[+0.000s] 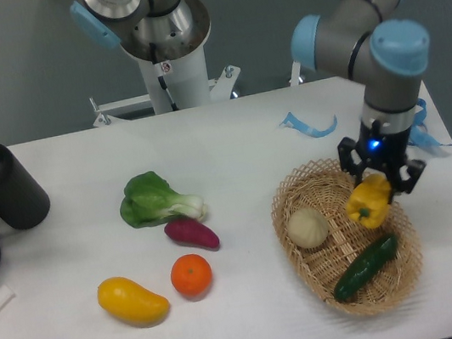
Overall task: Pick up the yellow pepper from the basket
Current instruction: 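Lift the yellow pepper up out of the basket, then carry the held pepper up and away from the basket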
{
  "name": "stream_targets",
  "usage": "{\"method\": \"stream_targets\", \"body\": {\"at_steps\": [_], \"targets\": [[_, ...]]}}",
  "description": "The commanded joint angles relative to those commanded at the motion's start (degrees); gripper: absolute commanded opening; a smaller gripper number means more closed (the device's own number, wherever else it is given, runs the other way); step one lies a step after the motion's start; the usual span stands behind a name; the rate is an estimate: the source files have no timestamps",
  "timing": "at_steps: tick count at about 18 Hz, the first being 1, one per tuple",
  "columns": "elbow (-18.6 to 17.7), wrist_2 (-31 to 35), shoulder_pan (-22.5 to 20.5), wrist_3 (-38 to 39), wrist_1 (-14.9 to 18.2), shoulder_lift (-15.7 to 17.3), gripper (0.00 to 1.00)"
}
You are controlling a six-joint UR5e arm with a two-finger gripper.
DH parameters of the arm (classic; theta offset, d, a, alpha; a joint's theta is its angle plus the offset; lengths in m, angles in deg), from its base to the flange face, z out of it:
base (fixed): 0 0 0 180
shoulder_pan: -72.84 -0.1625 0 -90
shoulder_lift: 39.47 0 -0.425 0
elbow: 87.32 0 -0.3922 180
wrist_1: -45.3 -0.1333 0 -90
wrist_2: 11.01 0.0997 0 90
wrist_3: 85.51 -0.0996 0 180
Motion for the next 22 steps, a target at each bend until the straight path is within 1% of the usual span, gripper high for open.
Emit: {"method": "stream_targets", "body": {"at_steps": [2, 3, 5, 6, 8, 9, 11, 12, 22], "targets": [[0.88, 0.09, -1.23, -0.53, 0.44, 0.87, 0.34], [1.15, 0.0, -1.5, -0.88, 1.4, 1.66, 0.34], [1.24, 0.0, -3.69, -5.6, 4.9, 2.64, 0.34], [1.24, 0.0, -4.14, -8.15, 6.75, 3.07, 0.34], [1.41, 0.0, -5.97, -11.06, 10.44, 5.0, 0.34], [1.59, 0.0, -6.51, -12.55, 12.2, 5.36, 0.34], [1.94, 0.0, -7.74, -15.46, 14.67, 6.68, 0.34], [2.03, 0.0, -8.18, -16.51, 15.46, 6.77, 0.34], [2.55, -0.18, -8.53, -16.53, 15.73, 6.77, 0.34]]}}
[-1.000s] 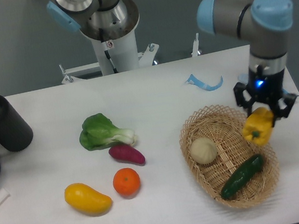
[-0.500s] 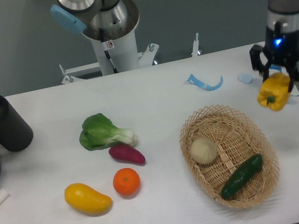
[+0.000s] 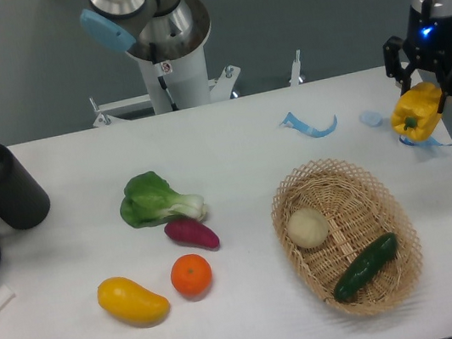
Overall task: Pick up the yellow pepper from the basket
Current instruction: 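Carry the held pepper up and away from the basket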
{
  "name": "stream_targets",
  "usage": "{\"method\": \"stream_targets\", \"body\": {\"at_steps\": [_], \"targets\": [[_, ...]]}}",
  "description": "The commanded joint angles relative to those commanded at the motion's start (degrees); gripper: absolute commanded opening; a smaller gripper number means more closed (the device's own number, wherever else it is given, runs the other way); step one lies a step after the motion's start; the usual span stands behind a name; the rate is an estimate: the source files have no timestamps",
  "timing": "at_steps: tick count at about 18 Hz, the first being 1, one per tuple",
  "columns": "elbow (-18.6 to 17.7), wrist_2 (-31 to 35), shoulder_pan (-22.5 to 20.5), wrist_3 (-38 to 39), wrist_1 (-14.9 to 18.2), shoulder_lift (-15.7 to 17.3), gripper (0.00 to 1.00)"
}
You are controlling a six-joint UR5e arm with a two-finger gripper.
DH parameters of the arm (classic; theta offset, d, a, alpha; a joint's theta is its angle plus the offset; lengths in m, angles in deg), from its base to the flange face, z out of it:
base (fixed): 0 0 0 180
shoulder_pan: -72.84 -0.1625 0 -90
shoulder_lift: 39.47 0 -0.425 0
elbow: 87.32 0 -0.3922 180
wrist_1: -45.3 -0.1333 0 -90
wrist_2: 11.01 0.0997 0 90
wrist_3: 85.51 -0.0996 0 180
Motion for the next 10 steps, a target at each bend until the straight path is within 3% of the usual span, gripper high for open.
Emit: {"method": "stream_targets", "body": {"at_steps": [10], "targets": [[0.7, -0.09, 0.53, 0.53, 0.0, 0.0, 0.34]]}}
